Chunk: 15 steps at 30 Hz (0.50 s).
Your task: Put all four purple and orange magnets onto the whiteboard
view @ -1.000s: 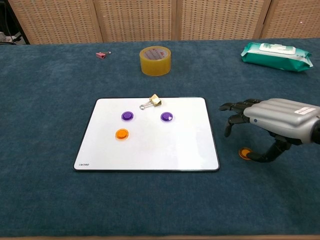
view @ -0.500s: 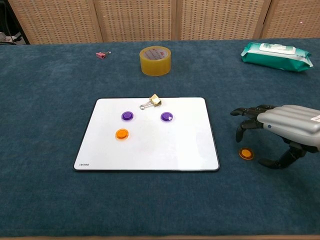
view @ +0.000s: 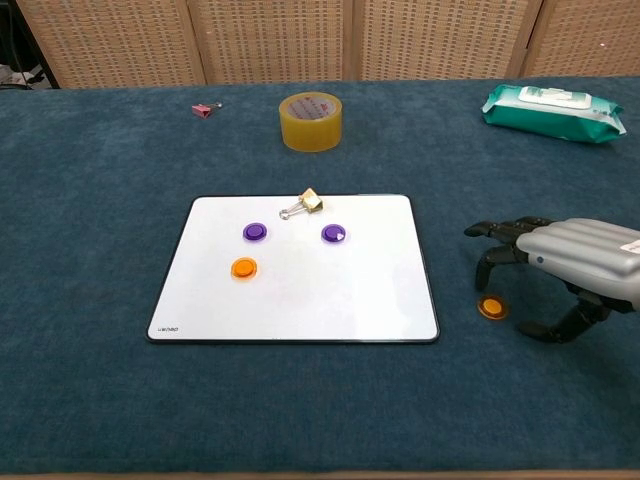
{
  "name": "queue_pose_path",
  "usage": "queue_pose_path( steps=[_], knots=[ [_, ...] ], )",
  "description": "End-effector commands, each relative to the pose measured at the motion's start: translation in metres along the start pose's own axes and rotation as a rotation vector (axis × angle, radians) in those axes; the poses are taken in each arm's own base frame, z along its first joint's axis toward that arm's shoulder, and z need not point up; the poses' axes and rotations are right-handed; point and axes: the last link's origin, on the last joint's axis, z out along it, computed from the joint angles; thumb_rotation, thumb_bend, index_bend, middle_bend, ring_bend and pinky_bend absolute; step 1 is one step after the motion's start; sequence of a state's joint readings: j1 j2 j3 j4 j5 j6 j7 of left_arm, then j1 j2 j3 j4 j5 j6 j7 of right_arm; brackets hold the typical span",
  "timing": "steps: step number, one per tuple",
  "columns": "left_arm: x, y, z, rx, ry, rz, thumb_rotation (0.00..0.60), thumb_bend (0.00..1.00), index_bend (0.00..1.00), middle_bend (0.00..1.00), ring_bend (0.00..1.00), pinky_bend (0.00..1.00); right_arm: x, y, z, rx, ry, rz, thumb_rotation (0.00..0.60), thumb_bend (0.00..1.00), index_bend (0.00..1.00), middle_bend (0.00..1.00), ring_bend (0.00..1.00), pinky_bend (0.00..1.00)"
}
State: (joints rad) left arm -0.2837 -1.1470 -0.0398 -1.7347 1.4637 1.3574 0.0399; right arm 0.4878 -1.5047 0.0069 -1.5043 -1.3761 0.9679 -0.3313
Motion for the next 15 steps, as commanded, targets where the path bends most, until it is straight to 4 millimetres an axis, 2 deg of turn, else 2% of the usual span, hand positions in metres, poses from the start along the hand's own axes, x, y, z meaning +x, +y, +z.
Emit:
queue_pose_path(
  steps=[1, 15],
  knots=[
    [-0.0004, 0.0001, 0.0003, 0.000, 0.000, 0.002, 0.600, 0.04, 0.07, 0.00, 0.00, 0.00, -0.0004, 0.0000, -0.0002, 0.003, 0.005, 0.003, 0.600, 0.39, 0.33, 0.00, 0.00, 0.00],
    [-0.0028, -0.0002, 0.0010, 0.003, -0.011, 0.002, 0.600, 0.04, 0.09, 0.00, 0.00, 0.00, -0.0074, -0.0037, 0.0031, 0.007, 0.003, 0.027, 0.600, 0.39, 0.39, 0.00, 0.00, 0.00]
  ],
)
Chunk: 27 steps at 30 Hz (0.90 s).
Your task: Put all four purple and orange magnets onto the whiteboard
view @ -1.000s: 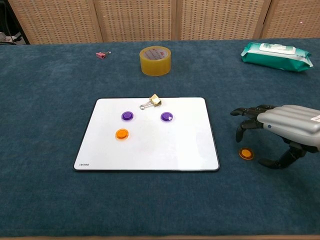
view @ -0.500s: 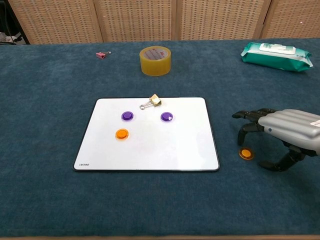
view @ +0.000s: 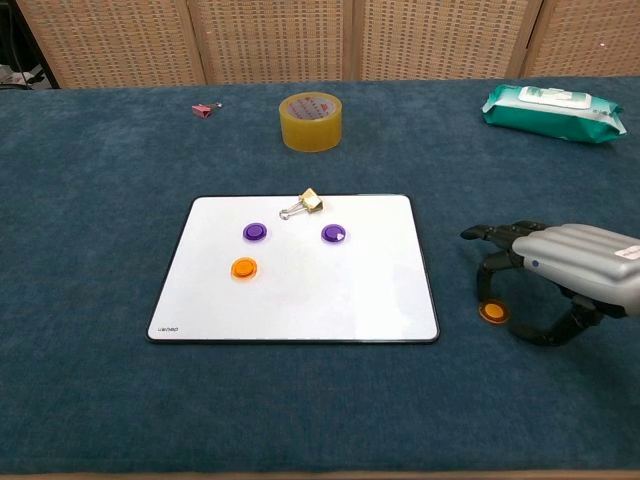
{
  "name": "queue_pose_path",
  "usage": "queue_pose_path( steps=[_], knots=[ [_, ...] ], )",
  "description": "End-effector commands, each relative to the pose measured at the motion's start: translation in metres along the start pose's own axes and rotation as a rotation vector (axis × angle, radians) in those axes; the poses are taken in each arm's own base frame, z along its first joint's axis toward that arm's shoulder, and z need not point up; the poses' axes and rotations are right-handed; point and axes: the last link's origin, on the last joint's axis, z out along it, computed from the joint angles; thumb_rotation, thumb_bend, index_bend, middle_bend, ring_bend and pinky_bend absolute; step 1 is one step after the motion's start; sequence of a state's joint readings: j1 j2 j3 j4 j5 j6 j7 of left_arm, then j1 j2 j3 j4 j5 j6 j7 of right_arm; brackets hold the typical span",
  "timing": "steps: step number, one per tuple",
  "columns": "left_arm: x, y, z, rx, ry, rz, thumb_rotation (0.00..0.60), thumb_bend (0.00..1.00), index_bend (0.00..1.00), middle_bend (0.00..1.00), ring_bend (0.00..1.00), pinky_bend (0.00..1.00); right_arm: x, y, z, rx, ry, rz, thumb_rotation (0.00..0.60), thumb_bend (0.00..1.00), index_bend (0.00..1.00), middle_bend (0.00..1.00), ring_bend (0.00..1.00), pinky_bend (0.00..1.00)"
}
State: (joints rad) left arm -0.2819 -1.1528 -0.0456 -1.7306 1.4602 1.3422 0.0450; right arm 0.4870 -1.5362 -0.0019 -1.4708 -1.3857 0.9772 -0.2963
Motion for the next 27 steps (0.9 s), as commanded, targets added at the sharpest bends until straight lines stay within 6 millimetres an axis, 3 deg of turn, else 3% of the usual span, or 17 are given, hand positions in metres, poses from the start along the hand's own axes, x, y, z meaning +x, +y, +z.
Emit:
queue_pose_path(
  steps=[1, 21, 27],
  knots=[
    [0.000, 0.000, 0.000, -0.001, 0.000, 0.000, 0.600, 0.04, 0.09, 0.00, 0.00, 0.00, -0.001, -0.001, 0.001, 0.002, 0.001, 0.001, 0.600, 0.39, 0.40, 0.00, 0.00, 0.00],
    [0.000, 0.000, 0.000, 0.008, -0.006, 0.001, 0.600, 0.04, 0.09, 0.00, 0.00, 0.00, 0.007, -0.004, 0.001, 0.004, 0.048, 0.053, 0.600, 0.39, 0.50, 0.00, 0.00, 0.00],
    [-0.001, 0.000, 0.000, 0.009, -0.009, -0.001, 0.600, 0.04, 0.09, 0.00, 0.00, 0.00, 0.019, -0.013, 0.011, 0.024, 0.074, 0.068, 0.600, 0.40, 0.50, 0.00, 0.00, 0.00]
  ],
)
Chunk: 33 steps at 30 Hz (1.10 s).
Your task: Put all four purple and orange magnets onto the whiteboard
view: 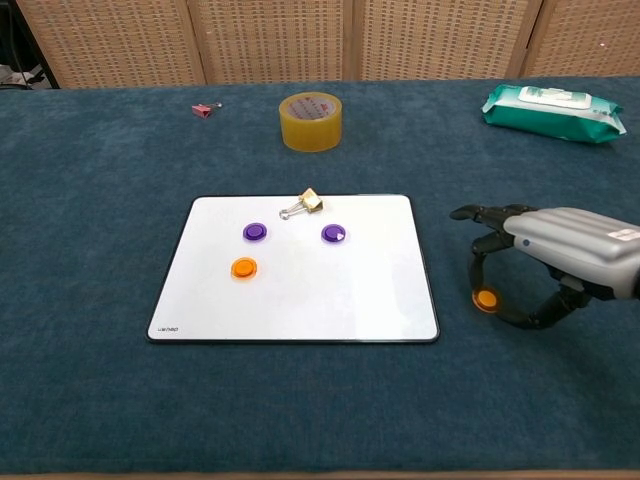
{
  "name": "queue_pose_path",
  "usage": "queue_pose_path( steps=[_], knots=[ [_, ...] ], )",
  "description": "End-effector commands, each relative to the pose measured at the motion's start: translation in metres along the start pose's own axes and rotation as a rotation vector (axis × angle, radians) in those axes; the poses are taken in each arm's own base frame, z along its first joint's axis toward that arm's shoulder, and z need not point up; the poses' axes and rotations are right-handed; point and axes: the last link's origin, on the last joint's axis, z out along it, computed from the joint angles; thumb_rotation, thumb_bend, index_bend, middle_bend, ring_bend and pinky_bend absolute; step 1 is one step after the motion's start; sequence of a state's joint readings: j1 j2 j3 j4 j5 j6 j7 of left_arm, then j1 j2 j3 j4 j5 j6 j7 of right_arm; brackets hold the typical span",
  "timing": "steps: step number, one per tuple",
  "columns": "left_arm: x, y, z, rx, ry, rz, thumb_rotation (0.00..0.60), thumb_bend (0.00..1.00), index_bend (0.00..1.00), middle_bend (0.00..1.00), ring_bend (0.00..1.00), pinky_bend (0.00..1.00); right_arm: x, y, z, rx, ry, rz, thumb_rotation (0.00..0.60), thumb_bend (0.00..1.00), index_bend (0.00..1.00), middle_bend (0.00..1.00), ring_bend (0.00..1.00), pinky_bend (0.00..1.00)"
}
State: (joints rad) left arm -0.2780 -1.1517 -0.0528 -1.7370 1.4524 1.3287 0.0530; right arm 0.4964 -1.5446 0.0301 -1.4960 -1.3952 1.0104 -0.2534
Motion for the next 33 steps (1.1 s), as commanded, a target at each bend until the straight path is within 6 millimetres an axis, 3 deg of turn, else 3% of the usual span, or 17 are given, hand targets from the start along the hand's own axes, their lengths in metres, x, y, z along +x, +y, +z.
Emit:
queue_pose_path(
  steps=[1, 8, 17, 33],
  knots=[
    [0.000, 0.000, 0.000, 0.001, 0.000, -0.001, 0.600, 0.04, 0.09, 0.00, 0.00, 0.00, 0.007, -0.007, 0.008, 0.013, 0.012, -0.001, 0.600, 0.41, 0.50, 0.00, 0.00, 0.00],
    [0.002, 0.000, -0.001, 0.001, 0.002, -0.007, 0.600, 0.04, 0.09, 0.00, 0.00, 0.00, 0.020, -0.033, 0.034, 0.052, 0.019, 0.014, 0.600, 0.42, 0.51, 0.00, 0.00, 0.00],
    [0.005, -0.003, -0.002, 0.006, 0.011, -0.018, 0.600, 0.04, 0.11, 0.00, 0.00, 0.00, 0.023, -0.063, 0.062, 0.076, -0.014, 0.014, 0.600, 0.47, 0.53, 0.00, 0.00, 0.00],
    [0.009, -0.005, -0.002, 0.009, 0.016, -0.028, 0.600, 0.05, 0.11, 0.00, 0.00, 0.00, 0.016, -0.081, 0.100, 0.037, -0.047, 0.001, 0.600, 0.47, 0.53, 0.00, 0.00, 0.00]
  ],
)
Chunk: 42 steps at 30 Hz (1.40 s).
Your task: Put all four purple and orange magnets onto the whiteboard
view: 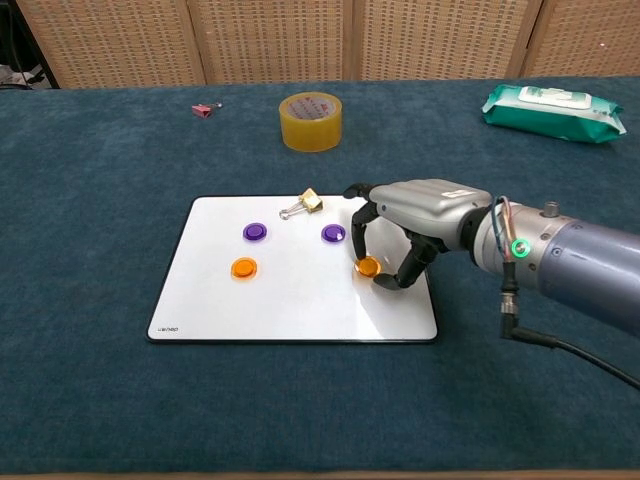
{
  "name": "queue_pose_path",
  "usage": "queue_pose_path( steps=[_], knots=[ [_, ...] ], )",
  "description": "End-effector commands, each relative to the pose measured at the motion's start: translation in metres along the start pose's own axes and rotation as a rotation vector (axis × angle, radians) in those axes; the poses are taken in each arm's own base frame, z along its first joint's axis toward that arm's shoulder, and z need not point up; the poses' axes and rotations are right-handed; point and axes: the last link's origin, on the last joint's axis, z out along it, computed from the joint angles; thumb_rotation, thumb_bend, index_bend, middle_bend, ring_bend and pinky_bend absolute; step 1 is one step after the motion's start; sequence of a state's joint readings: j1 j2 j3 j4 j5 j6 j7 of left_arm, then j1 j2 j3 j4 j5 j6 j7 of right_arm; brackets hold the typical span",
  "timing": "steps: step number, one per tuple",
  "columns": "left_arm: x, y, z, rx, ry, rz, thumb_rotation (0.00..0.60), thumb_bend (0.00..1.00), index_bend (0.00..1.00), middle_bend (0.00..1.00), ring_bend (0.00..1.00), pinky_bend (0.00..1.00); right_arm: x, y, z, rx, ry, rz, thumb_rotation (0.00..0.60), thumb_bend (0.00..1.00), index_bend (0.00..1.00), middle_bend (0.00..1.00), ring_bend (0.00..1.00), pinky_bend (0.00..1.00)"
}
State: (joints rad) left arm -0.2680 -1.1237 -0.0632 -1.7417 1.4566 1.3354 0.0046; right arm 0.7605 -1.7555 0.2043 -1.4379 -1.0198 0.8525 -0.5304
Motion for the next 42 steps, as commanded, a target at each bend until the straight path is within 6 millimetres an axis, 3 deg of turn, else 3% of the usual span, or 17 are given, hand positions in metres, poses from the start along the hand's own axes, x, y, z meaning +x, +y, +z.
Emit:
queue_pose_path(
  steps=[1, 13, 27, 32, 36, 42],
  knots=[
    [0.000, 0.000, 0.000, 0.001, -0.001, -0.002, 0.600, 0.04, 0.11, 0.00, 0.00, 0.00, 0.001, -0.005, 0.005, -0.001, 0.002, 0.001, 0.600, 0.46, 0.54, 0.00, 0.00, 0.00],
    [0.000, -0.001, 0.000, 0.002, -0.006, -0.006, 0.600, 0.04, 0.11, 0.00, 0.00, 0.00, -0.003, -0.028, 0.016, 0.021, 0.001, -0.010, 0.600, 0.47, 0.54, 0.00, 0.00, 0.00],
    [0.001, -0.001, 0.000, 0.001, -0.008, -0.011, 0.600, 0.04, 0.11, 0.00, 0.00, 0.00, -0.003, -0.022, 0.015, -0.002, -0.001, -0.016, 0.600, 0.47, 0.56, 0.00, 0.00, 0.00],
    [0.002, -0.001, 0.000, 0.002, -0.007, -0.014, 0.600, 0.05, 0.11, 0.00, 0.00, 0.00, -0.004, -0.023, 0.015, 0.004, -0.006, -0.009, 0.600, 0.47, 0.47, 0.00, 0.00, 0.00],
    [0.002, -0.001, 0.000, 0.002, -0.007, -0.016, 0.600, 0.04, 0.11, 0.00, 0.00, 0.00, -0.002, -0.023, 0.013, 0.012, -0.003, 0.000, 0.600, 0.47, 0.33, 0.00, 0.00, 0.00],
    [0.003, -0.001, 0.000, -0.001, -0.007, -0.019, 0.600, 0.05, 0.11, 0.00, 0.00, 0.00, -0.002, -0.021, 0.012, 0.012, -0.003, -0.001, 0.600, 0.47, 0.30, 0.00, 0.00, 0.00]
  ],
)
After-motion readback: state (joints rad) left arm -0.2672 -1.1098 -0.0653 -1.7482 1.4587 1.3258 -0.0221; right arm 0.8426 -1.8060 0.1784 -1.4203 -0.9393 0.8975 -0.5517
